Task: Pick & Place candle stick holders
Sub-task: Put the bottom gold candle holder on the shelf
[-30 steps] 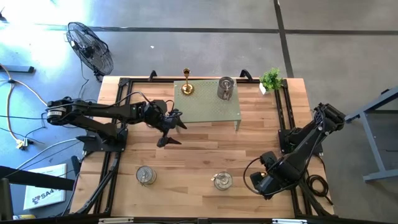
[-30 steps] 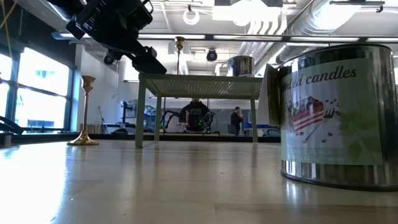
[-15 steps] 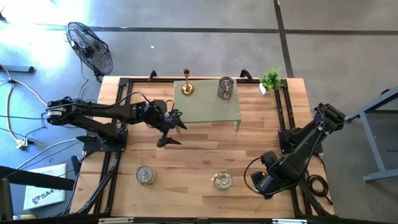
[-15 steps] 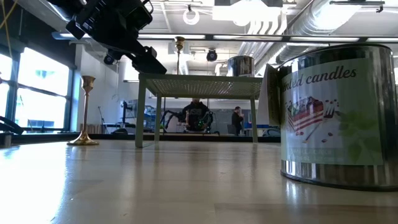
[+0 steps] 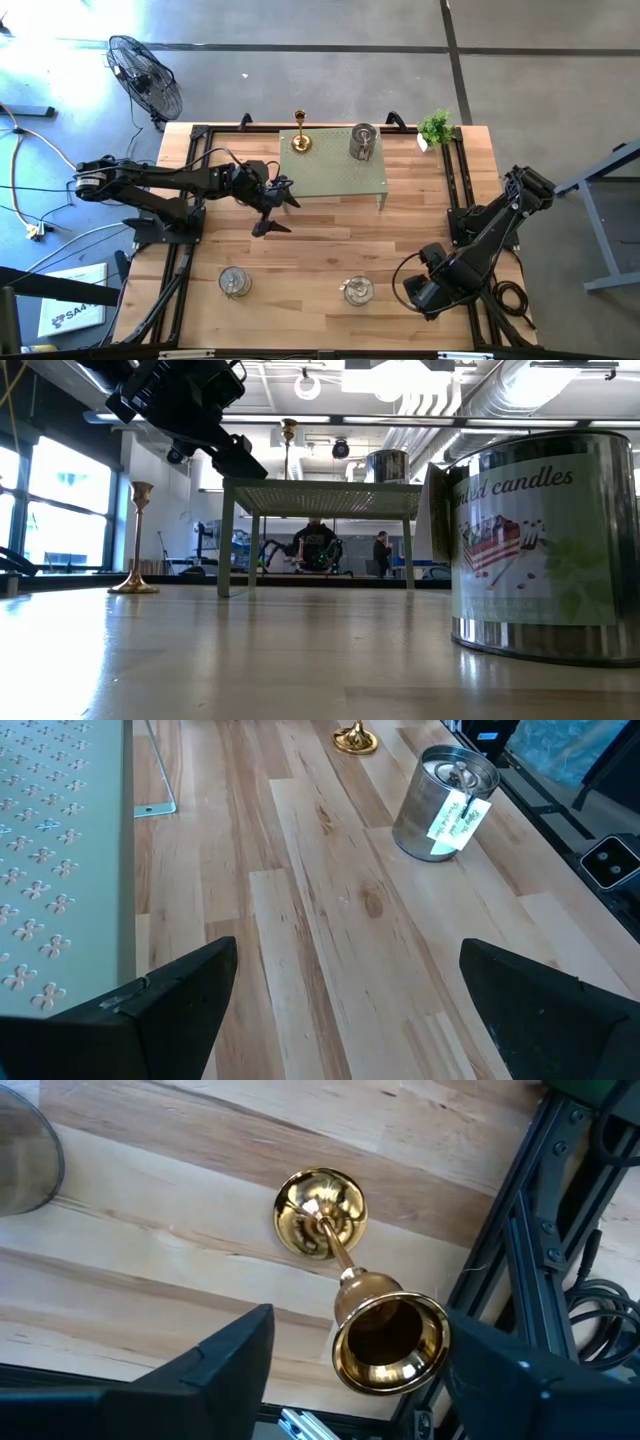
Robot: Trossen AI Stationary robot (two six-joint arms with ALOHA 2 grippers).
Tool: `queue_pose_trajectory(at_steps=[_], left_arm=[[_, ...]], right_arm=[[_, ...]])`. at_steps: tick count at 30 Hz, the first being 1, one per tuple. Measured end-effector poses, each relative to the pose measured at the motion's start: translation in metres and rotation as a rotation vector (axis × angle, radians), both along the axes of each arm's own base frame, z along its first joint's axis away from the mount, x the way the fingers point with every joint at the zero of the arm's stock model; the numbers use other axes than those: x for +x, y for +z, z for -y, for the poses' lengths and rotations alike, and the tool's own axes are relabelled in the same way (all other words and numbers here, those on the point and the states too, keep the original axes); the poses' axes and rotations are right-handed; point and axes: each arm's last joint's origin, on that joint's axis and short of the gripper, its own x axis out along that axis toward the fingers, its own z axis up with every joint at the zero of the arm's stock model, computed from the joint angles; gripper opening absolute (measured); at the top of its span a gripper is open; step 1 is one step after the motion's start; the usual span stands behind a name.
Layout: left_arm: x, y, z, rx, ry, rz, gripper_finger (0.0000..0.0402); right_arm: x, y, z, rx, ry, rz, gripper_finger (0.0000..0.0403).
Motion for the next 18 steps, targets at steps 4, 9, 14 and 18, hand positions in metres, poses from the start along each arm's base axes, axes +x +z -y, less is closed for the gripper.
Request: queue_pose_trajectory(at_steps=[4,9,14,18], left_arm=[[0.0000,0.0000,0.0001,-0.006,0.001,-0.002,0.0376],[-0.0003,0.0000,0.0011,-0.046,-0.016,-0.009,0.0376],[-0.0005,0.0000,0.0013,-0.052,-0.024,-0.010,0.0376],[-0.0005,0.0000,0.0014,-0.053,-0.024,-0.010,0.0376]], right_arm=[[-0.0007,0.0001,0.0007,-0.006,0.003,-0.007,0.0232],[-0.0015,0.0002,0.0015,-0.014,0.011,-0.015,0.0194],[-0.0014,0.0003,0.0018,-0.020,0.020,-0.011,0.0146],[-0.0011,0.0002,0.0020,-0.029,0.028,-0.001,0.0129]])
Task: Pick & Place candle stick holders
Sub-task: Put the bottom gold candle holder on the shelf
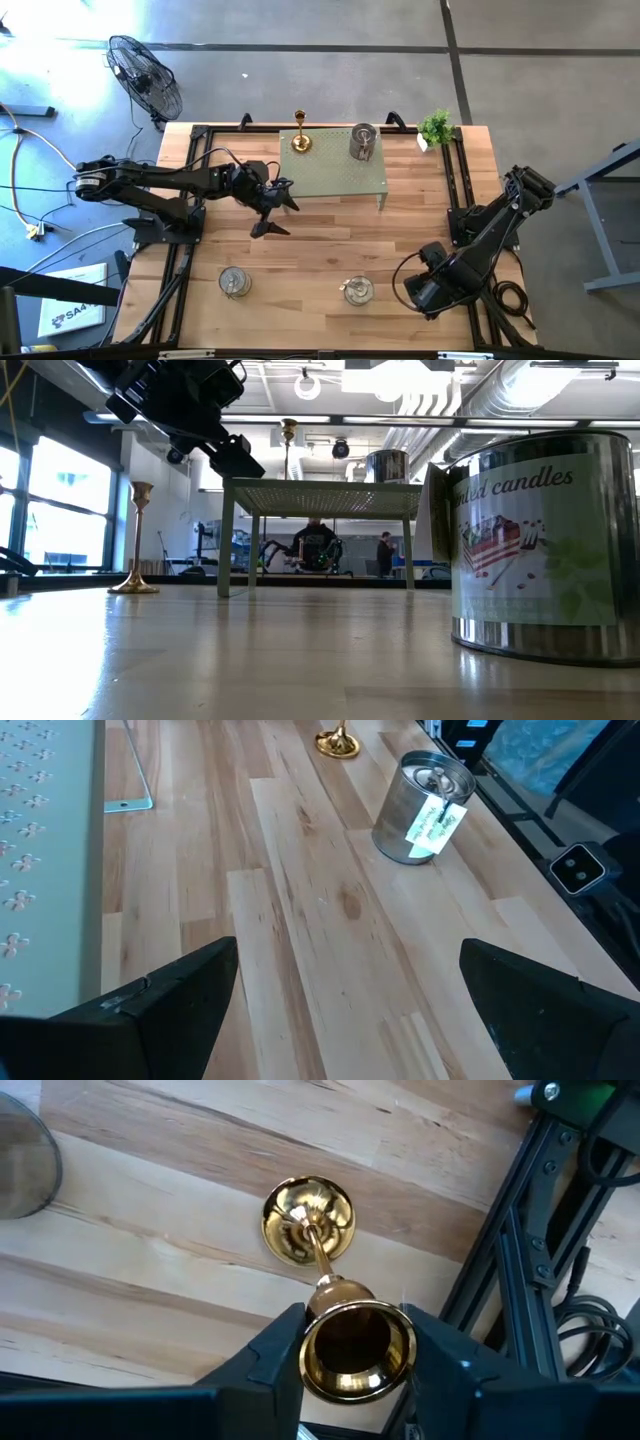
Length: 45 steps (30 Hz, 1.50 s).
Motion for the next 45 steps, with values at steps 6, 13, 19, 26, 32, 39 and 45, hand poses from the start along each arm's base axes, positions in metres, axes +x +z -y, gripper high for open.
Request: queue_pose_trajectory(at_steps=[6,13,19,26,32,39,45], left_arm=[[-0.001,-0.001,0.000,-0.003,-0.004,-0.010,0.0376],[-0.001,-0.001,0.001,-0.009,-0.014,-0.012,0.0376],[0.000,0.000,0.001,-0.031,-0.020,-0.002,0.0376],[0.003,0.005,0.004,-0.032,-0.032,0.053,0.0376],[0.008,0.014,0.018,0.000,-0.102,0.146,0.0376],[0.012,0.026,0.033,0.089,-0.077,0.195,0.0376],[0.013,0.029,0.042,0.112,-0.063,0.191,0.0373]], right_arm=[[0.000,0.000,0.001,-0.025,0.005,0.013,0.0129],[0.004,-0.001,0.004,-0.063,0.056,0.046,0.0135],[0.007,-0.001,0.007,-0.090,0.101,0.070,0.0130],[0.008,-0.001,0.009,-0.146,0.144,0.100,0.0131],[0.009,-0.001,0.010,-0.167,0.177,0.115,0.0131],[0.014,0.010,0.010,-0.201,0.222,0.190,0.0131],[0.022,0.030,0.014,-0.259,0.271,0.280,0.0131]])
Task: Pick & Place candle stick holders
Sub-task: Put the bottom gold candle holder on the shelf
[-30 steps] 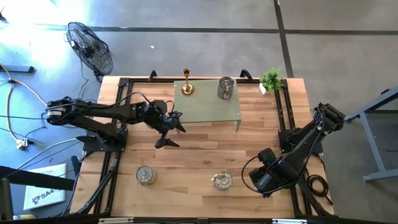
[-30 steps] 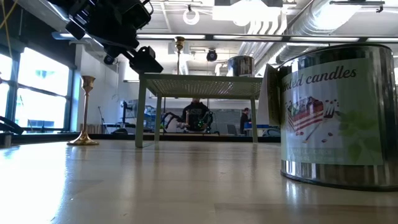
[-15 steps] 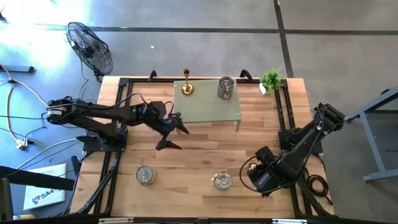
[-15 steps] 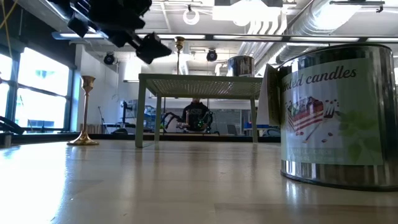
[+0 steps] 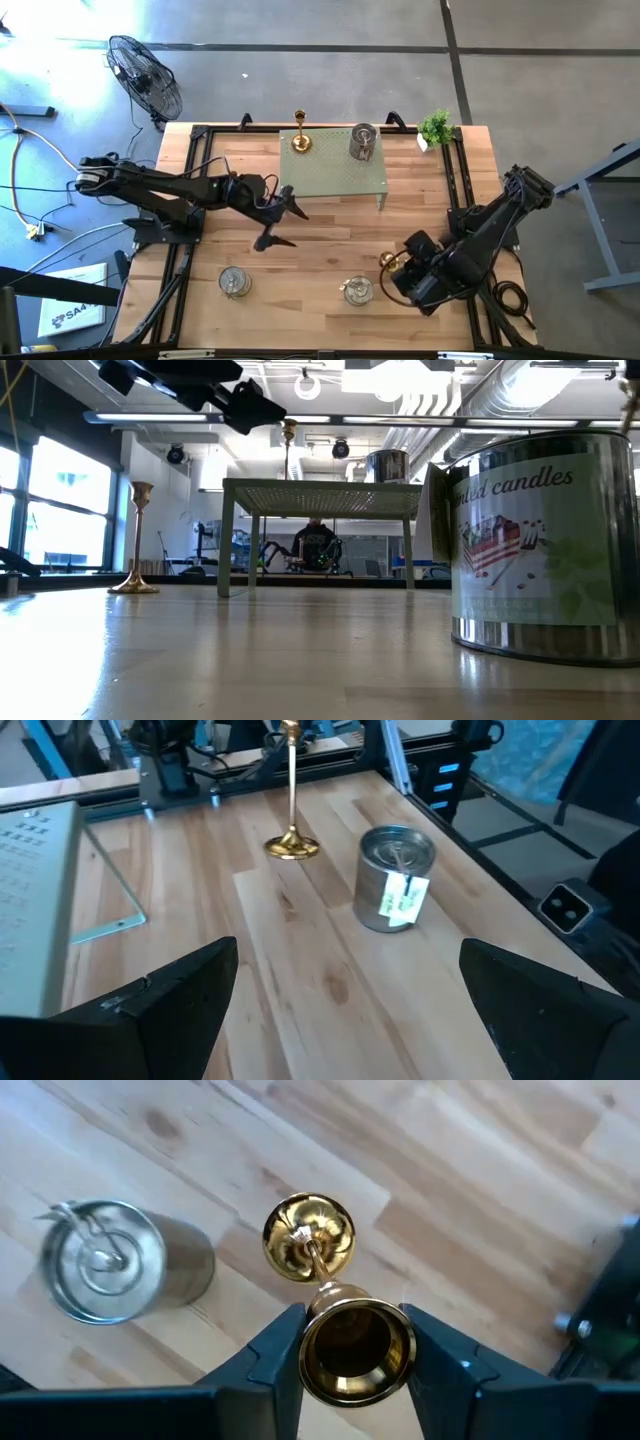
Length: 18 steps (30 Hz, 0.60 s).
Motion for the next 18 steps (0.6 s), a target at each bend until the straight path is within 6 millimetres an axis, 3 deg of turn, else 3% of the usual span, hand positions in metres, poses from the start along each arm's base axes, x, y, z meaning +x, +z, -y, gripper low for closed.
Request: queue_pose_trajectory(at_steps=[18], left_arm=[[0.002,0.006,0.000,-0.051,0.013,0.052,0.0326]], right_arm=[[0.040,0.010,0.039,-0.082,0.166,0.038,0.0131]])
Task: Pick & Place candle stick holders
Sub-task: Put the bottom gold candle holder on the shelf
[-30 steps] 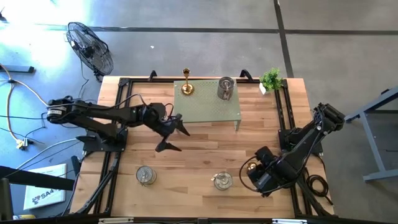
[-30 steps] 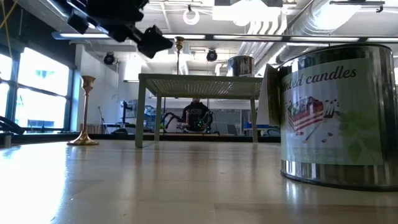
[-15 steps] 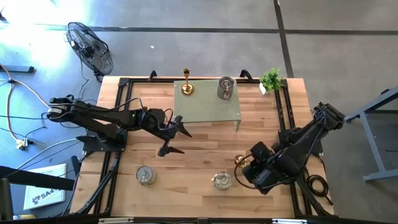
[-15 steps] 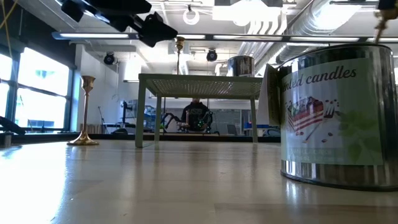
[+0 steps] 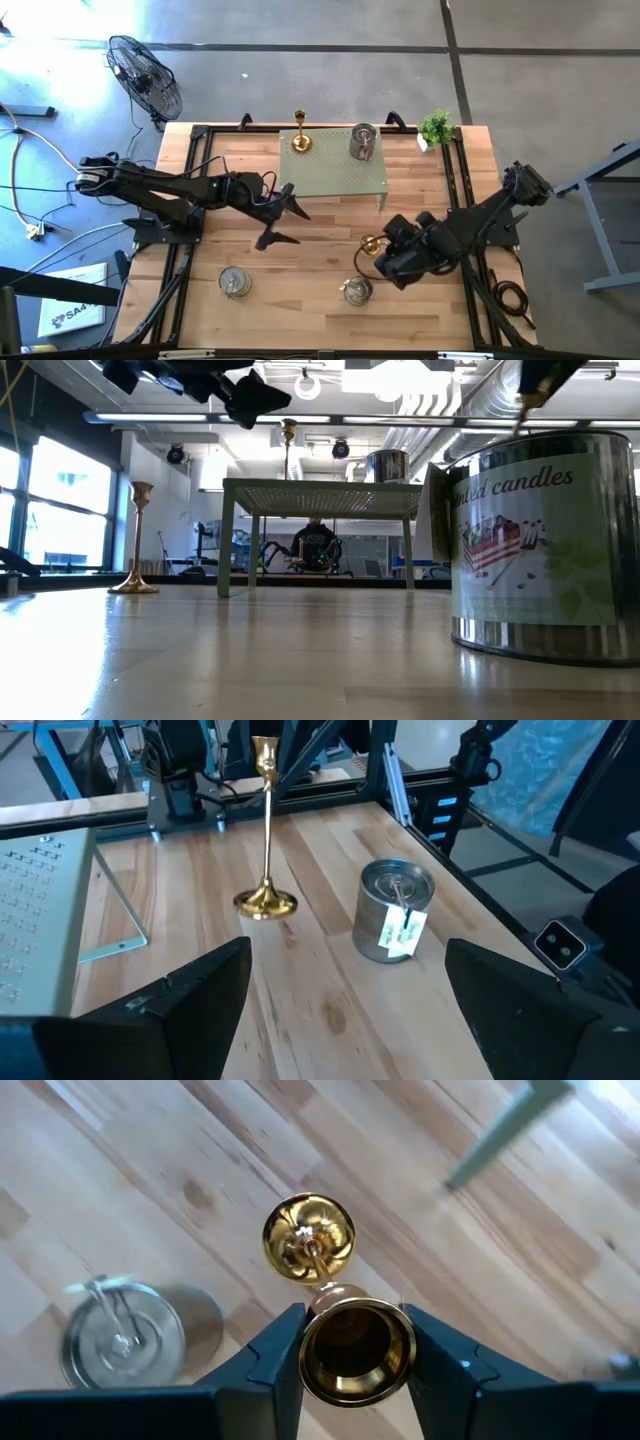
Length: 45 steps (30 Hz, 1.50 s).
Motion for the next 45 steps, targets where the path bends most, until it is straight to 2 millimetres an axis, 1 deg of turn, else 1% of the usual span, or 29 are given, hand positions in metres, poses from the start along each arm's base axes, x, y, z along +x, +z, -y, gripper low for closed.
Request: queue_pose_trajectory(at_steps=[5,8,13,19,26,31,34,37,40,45], left_arm=[[0.001,0.002,0.000,-0.004,-0.005,0.023,0.0326],[0.004,0.001,0.001,-0.013,-0.029,0.035,0.0326],[0.014,-0.006,0.002,-0.046,-0.027,0.033,0.0326],[0.023,-0.014,0.002,-0.051,-0.016,0.043,0.0326],[0.028,-0.018,0.000,-0.034,0.046,0.045,0.0326],[0.029,-0.014,-0.001,-0.028,0.068,0.052,0.0326],[0.031,-0.010,-0.001,-0.027,0.071,0.057,0.0326],[0.036,-0.012,-0.001,-0.025,0.075,0.041,0.0326],[0.043,-0.013,-0.001,-0.021,0.084,0.031,0.0326],[0.048,-0.020,-0.002,-0.011,0.125,0.007,0.0326]], right_arm=[[0.018,0.002,0.013,-0.007,0.075,0.056,0.0131],[0.030,0.004,0.021,-0.012,0.124,0.097,0.0131],[0.044,0.007,0.033,-0.036,0.196,0.154,0.0131],[0.057,0.011,0.043,-0.067,0.255,0.218,0.0131],[0.071,0.019,0.047,-0.106,0.323,0.331,0.0131],[0.075,0.022,0.049,-0.128,0.350,0.368,0.0131],[0.080,0.026,0.048,-0.137,0.368,0.426,0.0131],[0.083,0.030,0.047,-0.143,0.404,0.473,0.0131],[0.084,0.031,0.046,-0.146,0.416,0.480,0.0131],[0.083,0.029,0.046,-0.149,0.419,0.466,0.0131]])
